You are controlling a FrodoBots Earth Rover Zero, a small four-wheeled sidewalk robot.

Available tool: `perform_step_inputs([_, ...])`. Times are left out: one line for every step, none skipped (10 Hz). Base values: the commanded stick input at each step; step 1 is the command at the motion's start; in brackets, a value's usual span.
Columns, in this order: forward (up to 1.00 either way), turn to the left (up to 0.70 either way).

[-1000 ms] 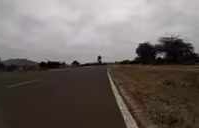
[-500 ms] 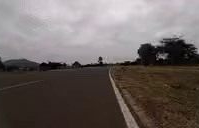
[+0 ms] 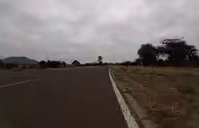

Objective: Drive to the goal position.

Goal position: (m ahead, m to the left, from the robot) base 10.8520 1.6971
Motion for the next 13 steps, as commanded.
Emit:
perform_step_inputs([0.85, -0.07])
perform_step_inputs([0.85, -0.03])
perform_step_inputs([0.85, -0.03])
perform_step_inputs([0.85, -0.17])
perform_step_inputs([0.85, -0.09])
perform_step_inputs([0.85, -0.03])
perform_step_inputs([0.85, -0.01])
perform_step_inputs([0.85, -0.03])
perform_step_inputs([0.85, -0.03])
perform_step_inputs([0.85, -0.01])
perform_step_inputs([0.85, -0.08])
perform_step_inputs([0.85, -0.22])
perform_step_inputs([0.85, -0.18])
